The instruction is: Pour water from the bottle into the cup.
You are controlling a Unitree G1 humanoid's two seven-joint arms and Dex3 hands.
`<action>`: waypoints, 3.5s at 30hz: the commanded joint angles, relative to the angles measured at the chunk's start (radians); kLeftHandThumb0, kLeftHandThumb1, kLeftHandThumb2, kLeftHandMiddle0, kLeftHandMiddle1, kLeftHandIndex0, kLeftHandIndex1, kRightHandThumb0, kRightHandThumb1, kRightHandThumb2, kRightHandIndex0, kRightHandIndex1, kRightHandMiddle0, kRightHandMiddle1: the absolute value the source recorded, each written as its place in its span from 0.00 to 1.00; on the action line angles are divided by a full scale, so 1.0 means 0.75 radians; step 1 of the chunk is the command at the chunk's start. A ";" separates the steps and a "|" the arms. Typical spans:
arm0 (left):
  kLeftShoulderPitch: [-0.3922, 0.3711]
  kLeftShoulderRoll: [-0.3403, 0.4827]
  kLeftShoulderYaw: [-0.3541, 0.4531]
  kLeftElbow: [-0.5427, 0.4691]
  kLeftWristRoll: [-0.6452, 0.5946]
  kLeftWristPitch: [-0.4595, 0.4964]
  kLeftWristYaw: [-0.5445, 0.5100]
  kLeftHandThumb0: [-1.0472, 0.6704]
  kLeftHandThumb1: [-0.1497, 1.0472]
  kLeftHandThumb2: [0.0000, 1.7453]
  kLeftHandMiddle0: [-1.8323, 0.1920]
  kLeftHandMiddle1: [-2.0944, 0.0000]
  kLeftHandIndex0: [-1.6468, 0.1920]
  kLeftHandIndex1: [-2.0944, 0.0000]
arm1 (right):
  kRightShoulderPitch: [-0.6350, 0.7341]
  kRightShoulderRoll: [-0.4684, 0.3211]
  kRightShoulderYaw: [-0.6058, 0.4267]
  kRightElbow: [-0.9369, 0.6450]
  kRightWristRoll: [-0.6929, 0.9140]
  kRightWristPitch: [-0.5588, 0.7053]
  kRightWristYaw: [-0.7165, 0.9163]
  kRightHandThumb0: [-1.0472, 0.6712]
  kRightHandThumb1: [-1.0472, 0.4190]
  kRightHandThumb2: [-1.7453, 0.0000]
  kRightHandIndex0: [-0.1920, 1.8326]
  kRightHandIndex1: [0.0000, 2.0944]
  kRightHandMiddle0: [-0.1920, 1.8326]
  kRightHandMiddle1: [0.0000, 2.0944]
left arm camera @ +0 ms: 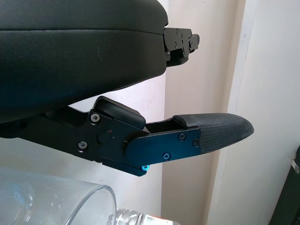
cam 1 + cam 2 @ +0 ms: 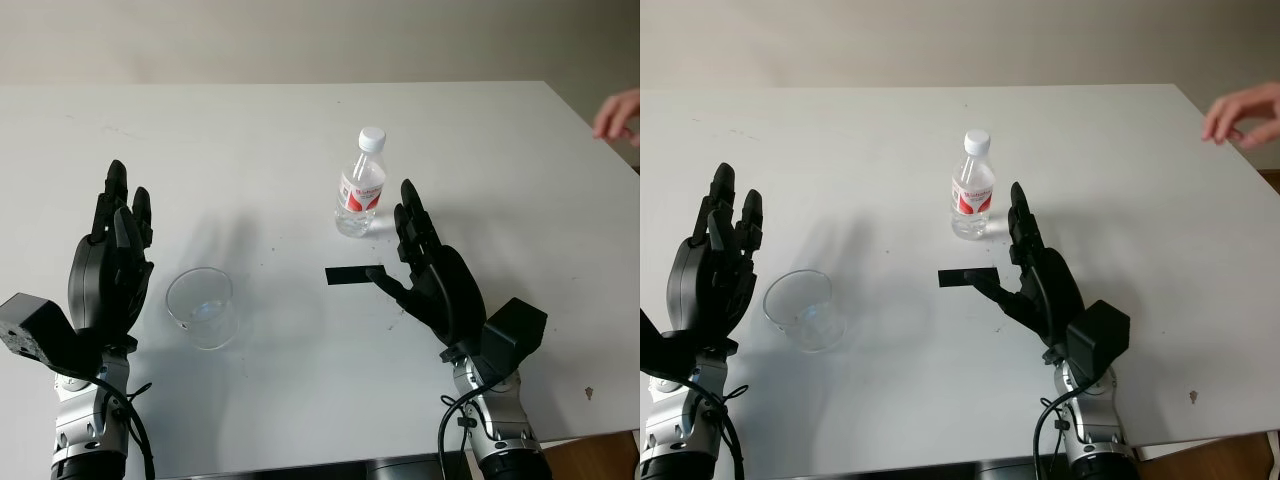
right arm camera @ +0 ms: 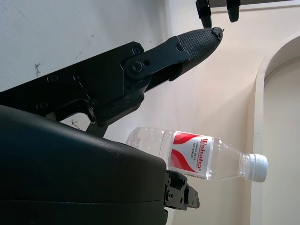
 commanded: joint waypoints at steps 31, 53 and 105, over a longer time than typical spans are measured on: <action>-0.068 0.002 0.002 0.063 0.001 -0.061 0.004 0.10 1.00 0.35 0.93 1.00 0.92 1.00 | -0.643 -0.088 -0.116 0.564 -0.056 -0.011 -0.096 0.11 0.08 0.97 0.00 0.00 0.00 0.00; -0.049 -0.008 -0.006 0.048 0.002 -0.060 0.031 0.10 1.00 0.35 0.92 1.00 0.92 1.00 | -1.002 -0.075 0.065 0.994 -0.348 -0.038 -0.233 0.08 0.09 0.97 0.00 0.00 0.00 0.00; -0.038 -0.024 -0.016 0.061 0.017 -0.088 0.049 0.10 1.00 0.35 0.95 1.00 0.95 1.00 | -1.032 0.019 -0.061 1.132 -0.238 0.022 -0.204 0.44 0.00 0.92 0.72 1.00 0.65 1.00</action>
